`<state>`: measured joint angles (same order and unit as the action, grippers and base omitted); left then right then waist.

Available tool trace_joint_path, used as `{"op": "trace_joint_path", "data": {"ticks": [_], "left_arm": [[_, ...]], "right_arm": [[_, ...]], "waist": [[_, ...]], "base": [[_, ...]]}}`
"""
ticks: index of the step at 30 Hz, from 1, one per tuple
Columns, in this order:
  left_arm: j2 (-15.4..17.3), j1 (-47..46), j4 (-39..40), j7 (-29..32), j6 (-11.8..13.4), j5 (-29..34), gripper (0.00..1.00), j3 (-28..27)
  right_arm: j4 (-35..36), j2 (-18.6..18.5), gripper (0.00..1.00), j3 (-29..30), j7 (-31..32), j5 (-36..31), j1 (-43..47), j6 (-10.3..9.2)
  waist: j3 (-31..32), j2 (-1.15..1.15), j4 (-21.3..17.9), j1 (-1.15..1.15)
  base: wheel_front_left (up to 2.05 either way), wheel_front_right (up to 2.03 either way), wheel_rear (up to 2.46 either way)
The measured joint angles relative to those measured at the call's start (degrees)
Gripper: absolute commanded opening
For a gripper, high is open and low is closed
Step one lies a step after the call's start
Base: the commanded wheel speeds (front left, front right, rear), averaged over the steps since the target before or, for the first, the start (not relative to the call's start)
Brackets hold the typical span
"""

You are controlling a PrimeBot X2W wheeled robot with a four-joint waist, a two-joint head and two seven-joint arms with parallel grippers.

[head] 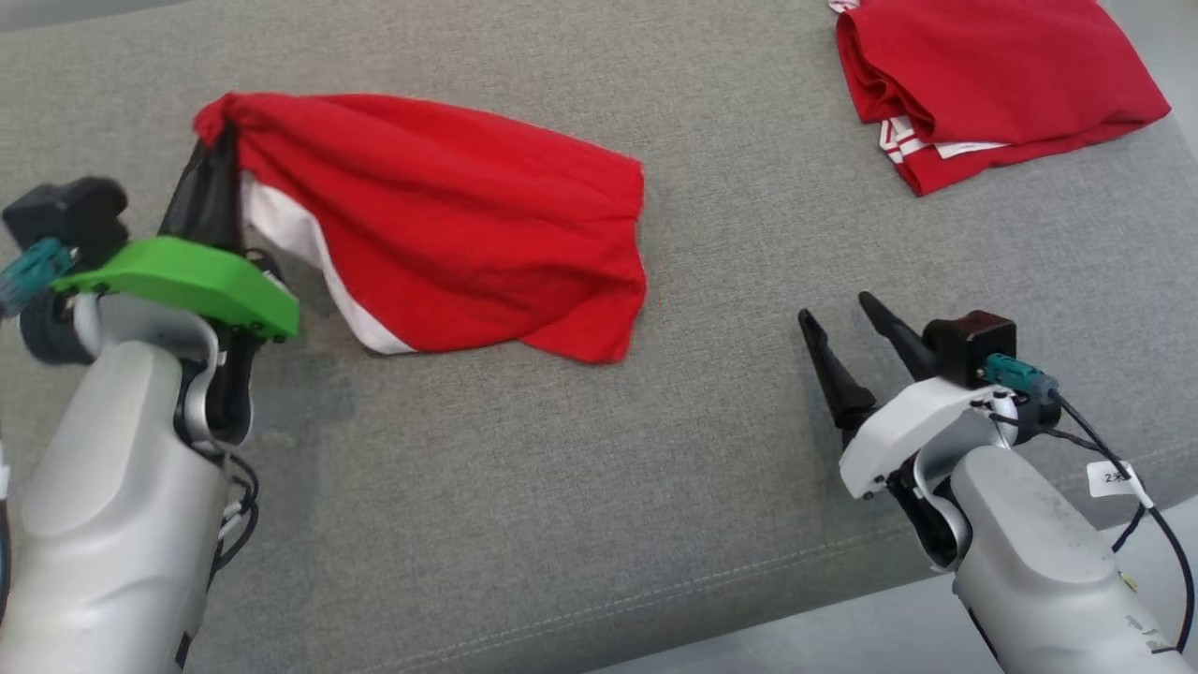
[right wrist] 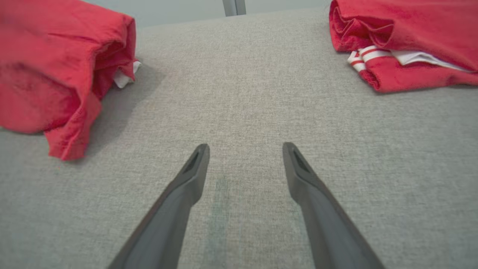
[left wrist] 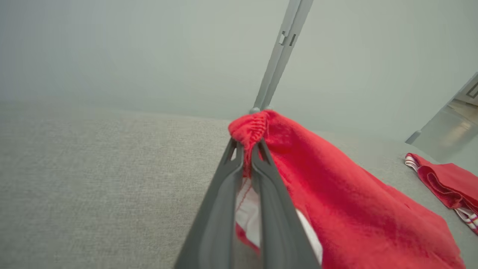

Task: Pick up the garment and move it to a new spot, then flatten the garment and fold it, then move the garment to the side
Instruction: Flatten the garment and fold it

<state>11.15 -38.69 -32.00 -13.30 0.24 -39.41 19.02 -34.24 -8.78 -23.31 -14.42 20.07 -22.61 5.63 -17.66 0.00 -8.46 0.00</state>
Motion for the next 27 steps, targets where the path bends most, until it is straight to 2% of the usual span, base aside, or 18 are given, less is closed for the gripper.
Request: {"op": "trace_joint_path", "data": {"ticks": [3, 6, 11, 15, 22, 27], "left_arm": [[1.13, 2.85, -0.78, -0.43, 0.77, -0.86, 0.0, -0.47], [0.12, 3.81, -0.09, -0.44, -0.01, -0.66, 0.0, 1.38], [-6.11, 3.04, 4.47, -0.49, -2.41, -0.52, 0.0, 4.93], [-10.93, -1.02, 8.77, -0.62, -3.87, -0.49, 0.0, 8.23], [-10.74, -6.43, 14.9, -0.64, -3.78, -0.24, 0.0, 11.9], [-10.15, -8.92, 17.23, -0.51, -0.22, -1.83, 0.0, 12.77]], "right_arm": [[0.04, 0.77, 1.0, -1.4, 0.0, -0.36, -0.02, 0.41], [0.11, 1.01, 1.0, -1.53, 0.0, -0.36, -0.07, 0.42], [0.21, 0.77, 1.0, 0.12, 0.0, -0.15, -0.09, 0.42], [0.59, 0.29, 1.0, 2.25, 0.0, 0.6, -0.04, 0.42], [0.56, 1.3, 1.0, 1.47, 0.0, 0.65, 0.87, 0.54], [0.48, 1.57, 1.0, 0.57, 0.0, 0.64, 1.17, 0.76]], "waist": [[0.43, 0.0, 1.08, 0.0], [0.79, 0.0, 2.15, 0.0], [2.0, 0.0, 3.49, 0.0], [3.55, 0.0, 4.08, 0.0], [6.0, 0.0, 3.43, 0.0], [6.9, 0.0, 1.24, 0.0]], "base": [[0.0, 0.0, 0.0], [0.0, 0.0, 0.0], [0.0, 0.0, 0.0], [0.0, 0.0, 0.0], [0.0, 0.0, 0.0], [0.0, 0.0, 0.0]]}}
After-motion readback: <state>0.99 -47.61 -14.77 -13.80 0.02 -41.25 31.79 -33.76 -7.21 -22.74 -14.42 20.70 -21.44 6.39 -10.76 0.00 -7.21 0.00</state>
